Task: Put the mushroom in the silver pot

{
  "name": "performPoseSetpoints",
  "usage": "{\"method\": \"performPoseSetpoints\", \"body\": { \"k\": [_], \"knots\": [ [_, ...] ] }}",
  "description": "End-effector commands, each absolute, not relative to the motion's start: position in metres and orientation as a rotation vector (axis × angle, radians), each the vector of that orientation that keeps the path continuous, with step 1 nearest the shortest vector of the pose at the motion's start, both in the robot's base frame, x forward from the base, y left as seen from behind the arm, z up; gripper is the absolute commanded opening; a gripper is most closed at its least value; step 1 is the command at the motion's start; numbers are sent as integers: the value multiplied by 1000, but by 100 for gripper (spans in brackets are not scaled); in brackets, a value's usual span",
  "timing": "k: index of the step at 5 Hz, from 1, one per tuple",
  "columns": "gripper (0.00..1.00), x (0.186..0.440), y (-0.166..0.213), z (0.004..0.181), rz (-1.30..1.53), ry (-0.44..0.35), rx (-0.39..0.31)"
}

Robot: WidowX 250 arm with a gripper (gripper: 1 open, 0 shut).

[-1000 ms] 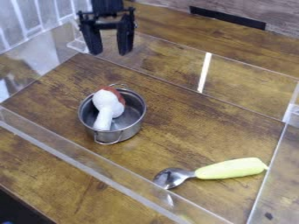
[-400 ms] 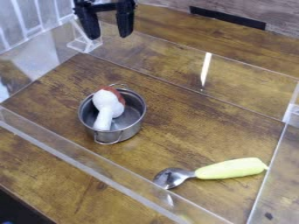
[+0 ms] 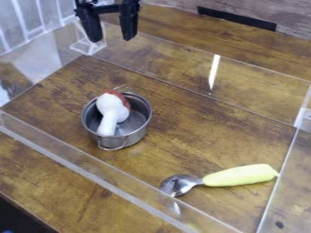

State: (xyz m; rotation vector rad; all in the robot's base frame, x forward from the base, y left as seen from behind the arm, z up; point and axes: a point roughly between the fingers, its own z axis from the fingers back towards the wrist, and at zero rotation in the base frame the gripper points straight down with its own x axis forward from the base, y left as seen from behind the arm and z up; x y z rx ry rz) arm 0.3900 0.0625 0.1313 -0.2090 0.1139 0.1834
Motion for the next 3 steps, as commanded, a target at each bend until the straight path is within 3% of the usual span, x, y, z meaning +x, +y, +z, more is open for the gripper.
{"method": "performPoseSetpoints", "body": {
  "k": [1,2,3],
  "knots": [
    [100,389,59,172,128,10,-180],
    [100,396,65,174,125,16,-183],
    [100,394,76,161,138,33,-196]
  ]
}}
